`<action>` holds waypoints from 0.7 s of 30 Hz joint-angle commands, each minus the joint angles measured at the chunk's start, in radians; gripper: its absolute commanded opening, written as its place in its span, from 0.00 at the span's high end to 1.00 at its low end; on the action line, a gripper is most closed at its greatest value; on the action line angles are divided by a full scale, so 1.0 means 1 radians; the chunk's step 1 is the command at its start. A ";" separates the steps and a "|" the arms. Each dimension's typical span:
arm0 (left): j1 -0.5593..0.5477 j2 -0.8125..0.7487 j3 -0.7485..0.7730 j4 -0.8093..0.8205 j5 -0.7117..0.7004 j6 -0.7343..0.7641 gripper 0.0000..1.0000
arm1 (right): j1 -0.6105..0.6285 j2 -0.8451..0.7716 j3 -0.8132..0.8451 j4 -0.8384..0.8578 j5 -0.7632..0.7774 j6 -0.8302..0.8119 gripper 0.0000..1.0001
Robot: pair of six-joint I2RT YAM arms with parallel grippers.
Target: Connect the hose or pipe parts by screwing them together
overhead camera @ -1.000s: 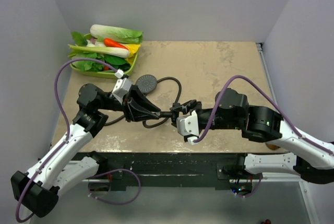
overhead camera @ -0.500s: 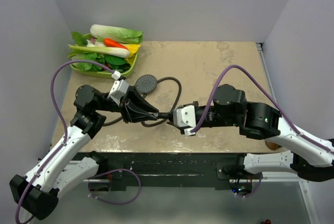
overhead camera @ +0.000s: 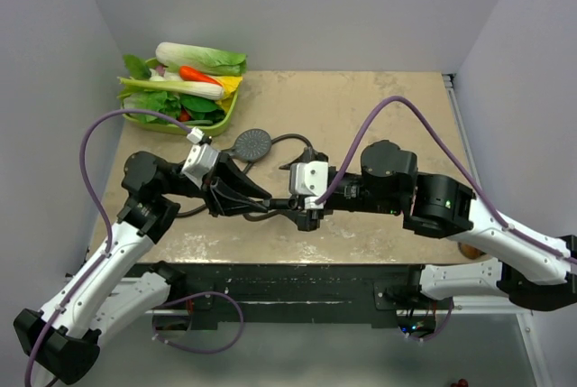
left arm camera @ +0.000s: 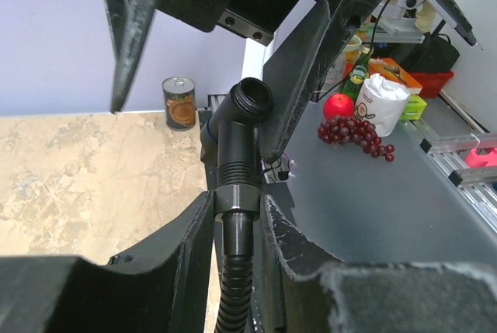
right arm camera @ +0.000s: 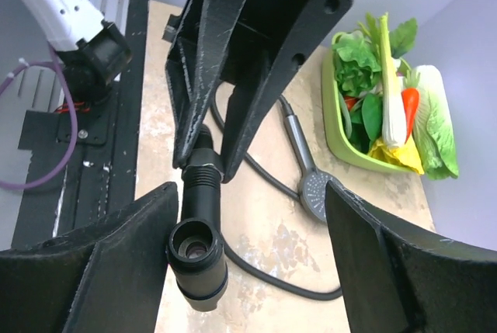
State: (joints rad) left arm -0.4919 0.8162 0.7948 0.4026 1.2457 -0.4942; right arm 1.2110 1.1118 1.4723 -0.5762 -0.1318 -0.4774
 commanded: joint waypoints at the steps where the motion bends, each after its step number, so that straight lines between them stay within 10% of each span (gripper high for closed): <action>1: -0.010 -0.028 0.044 0.061 0.051 0.005 1.00 | -0.016 -0.009 0.013 0.113 0.110 0.023 0.22; 21: -0.010 -0.043 0.027 0.061 0.052 0.014 1.00 | -0.235 -0.040 0.042 0.076 -0.200 0.232 0.36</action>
State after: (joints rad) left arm -0.4911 0.8070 0.7948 0.4103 1.1900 -0.4915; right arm 1.0420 1.1046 1.4712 -0.5259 -0.2943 -0.3161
